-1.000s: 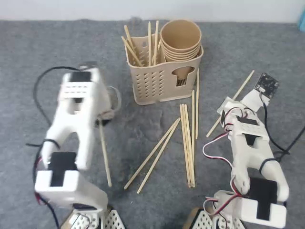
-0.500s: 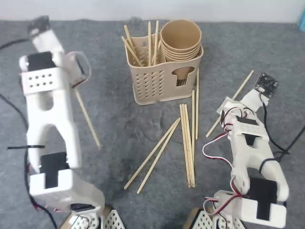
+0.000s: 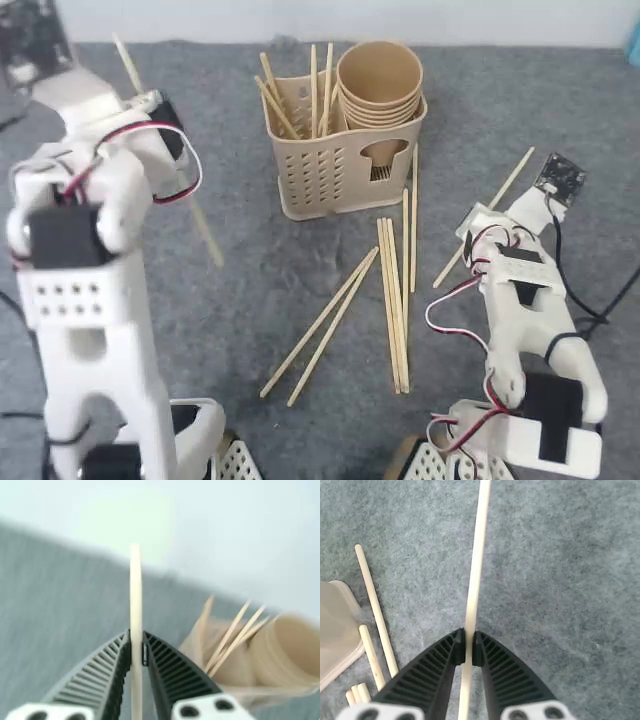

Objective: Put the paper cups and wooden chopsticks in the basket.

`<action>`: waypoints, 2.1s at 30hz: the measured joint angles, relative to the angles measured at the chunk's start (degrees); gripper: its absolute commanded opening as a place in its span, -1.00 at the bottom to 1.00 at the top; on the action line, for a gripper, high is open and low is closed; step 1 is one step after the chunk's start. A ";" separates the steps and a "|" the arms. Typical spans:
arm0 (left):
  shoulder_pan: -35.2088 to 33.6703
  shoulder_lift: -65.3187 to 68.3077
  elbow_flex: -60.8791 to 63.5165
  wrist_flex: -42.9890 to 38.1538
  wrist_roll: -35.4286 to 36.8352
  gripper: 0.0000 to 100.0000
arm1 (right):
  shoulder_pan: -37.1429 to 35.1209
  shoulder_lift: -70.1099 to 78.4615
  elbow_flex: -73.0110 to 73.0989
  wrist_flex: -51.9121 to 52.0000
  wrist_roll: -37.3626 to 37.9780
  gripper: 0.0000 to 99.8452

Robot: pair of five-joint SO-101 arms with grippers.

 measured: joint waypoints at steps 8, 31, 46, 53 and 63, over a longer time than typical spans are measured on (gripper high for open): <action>7.65 -9.05 12.75 -34.64 0.00 -0.98 | 0.00 0.00 0.00 0.00 0.00 -0.99; 12.84 18.99 15.56 -76.92 -5.98 -0.94 | 0.00 0.00 0.00 0.00 2.20 -0.99; 12.22 -9.41 34.90 -63.74 -9.67 -0.50 | 0.00 0.00 0.00 0.00 2.20 -0.99; 2.90 -36.40 45.63 -34.11 -9.49 -0.50 | 0.00 0.00 0.00 0.00 2.55 -0.99; -6.86 -71.21 87.74 -24.00 -10.29 -0.50 | 0.09 0.00 0.00 0.70 2.73 -0.99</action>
